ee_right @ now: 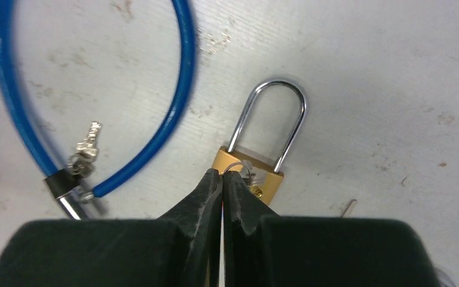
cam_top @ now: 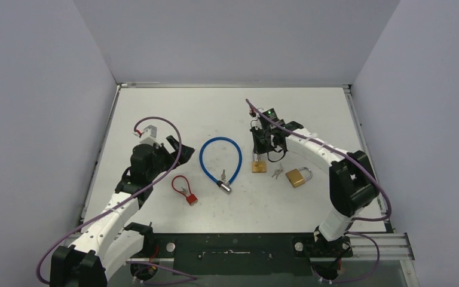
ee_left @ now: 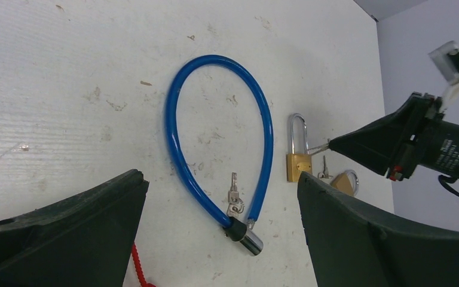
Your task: Unlock with the key
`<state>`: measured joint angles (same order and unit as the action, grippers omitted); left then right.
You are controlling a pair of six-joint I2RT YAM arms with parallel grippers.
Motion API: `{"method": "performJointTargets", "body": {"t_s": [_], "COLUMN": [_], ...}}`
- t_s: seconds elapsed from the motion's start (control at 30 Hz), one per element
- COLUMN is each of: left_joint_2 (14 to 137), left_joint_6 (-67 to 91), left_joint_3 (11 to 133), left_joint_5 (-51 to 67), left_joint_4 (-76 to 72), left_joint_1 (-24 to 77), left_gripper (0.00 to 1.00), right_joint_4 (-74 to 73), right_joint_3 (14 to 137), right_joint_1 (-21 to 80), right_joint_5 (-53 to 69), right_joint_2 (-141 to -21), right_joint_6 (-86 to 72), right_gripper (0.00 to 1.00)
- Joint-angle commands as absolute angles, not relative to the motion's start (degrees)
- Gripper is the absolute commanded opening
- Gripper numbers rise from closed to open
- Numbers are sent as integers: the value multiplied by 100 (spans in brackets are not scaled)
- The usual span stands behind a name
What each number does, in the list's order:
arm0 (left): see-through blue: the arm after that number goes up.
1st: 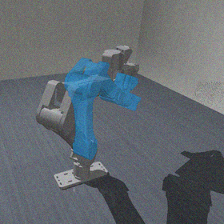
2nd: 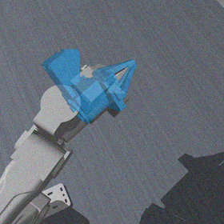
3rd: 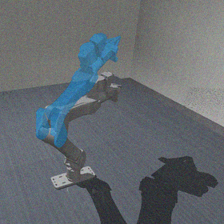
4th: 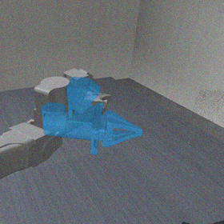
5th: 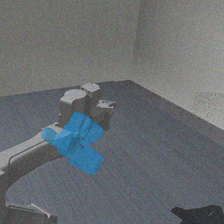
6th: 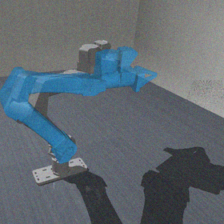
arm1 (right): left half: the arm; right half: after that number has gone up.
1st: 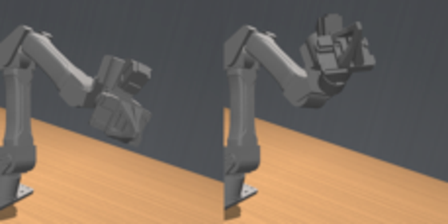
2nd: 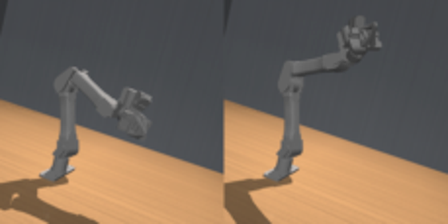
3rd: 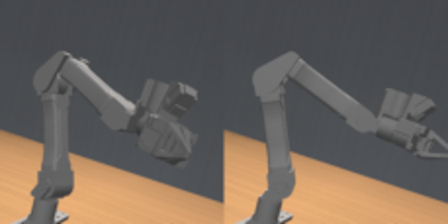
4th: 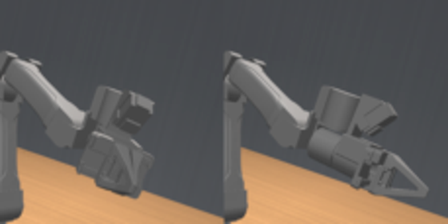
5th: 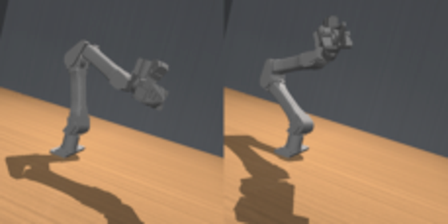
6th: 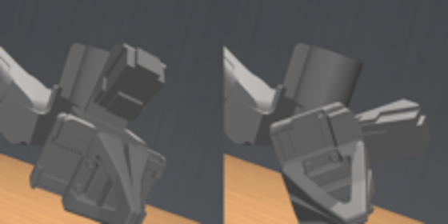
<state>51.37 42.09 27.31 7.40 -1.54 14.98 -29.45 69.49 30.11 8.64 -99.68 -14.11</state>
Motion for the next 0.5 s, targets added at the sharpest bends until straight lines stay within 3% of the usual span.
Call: {"method": "performJointTargets", "body": {"t_s": [0.0,0.37,0.47], "left_joint_2": [5092,4914,4922], "left_joint_6": [4541,4790,4783], "left_joint_3": [2654,2350,2313], "left_joint_5": [922,945,949], "left_joint_4": [-501,-573,-571], "left_joint_1": [1571,1613,1617], "left_gripper": [95,95,95], "right_joint_4": [-2819,-2770,-2853], "right_joint_3": [6843,5506,5298], "right_joint_1": [3087,3915,4142], "right_joint_5": [1333,1836,1844], "right_joint_2": [-9089,-8493,-8462], "right_joint_6": [-1665,-2061,-2139], "right_gripper": [0,0,8]}}
